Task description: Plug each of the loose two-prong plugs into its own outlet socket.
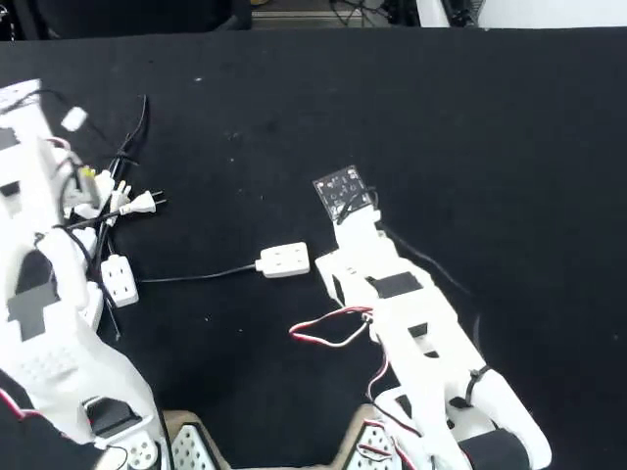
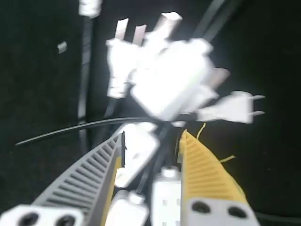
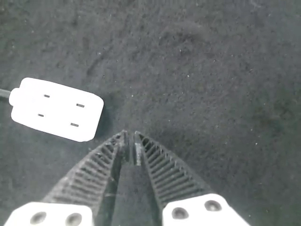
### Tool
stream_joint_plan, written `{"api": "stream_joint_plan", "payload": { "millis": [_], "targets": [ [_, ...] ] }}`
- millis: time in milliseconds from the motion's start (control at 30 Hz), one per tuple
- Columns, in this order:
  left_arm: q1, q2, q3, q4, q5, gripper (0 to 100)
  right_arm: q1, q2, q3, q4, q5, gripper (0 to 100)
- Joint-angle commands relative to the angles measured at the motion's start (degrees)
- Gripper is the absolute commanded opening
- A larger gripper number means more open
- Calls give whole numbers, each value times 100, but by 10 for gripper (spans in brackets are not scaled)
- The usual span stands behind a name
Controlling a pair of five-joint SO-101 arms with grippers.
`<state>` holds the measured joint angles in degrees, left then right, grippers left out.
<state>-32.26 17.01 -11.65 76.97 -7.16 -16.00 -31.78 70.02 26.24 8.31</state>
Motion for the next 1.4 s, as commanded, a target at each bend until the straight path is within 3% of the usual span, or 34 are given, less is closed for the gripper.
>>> {"api": "stream_joint_plan", "payload": {
  "millis": [0, 200, 567, 667, 967, 1367],
  "targets": [
    [-840, 747, -1341, 536, 79, 203, -62, -198, -13, -132, 0, 11],
    [-1429, 1855, -2571, 1389, 527, 203, -62, -198, -13, -132, 0, 11],
    [-1622, 3130, -4602, 2365, 923, 203, -53, -198, -4, -114, 9, 11],
    [-1604, 3358, -4690, 2382, 1002, 203, -53, -198, -4, -114, 9, 11],
    [-1604, 3587, -4699, 2382, 2295, 203, -53, -198, -4, -105, 9, 11],
    [-1684, 3473, -4251, 2391, 2418, 203, -53, -198, -13, -123, 9, 11]
  ]
}}
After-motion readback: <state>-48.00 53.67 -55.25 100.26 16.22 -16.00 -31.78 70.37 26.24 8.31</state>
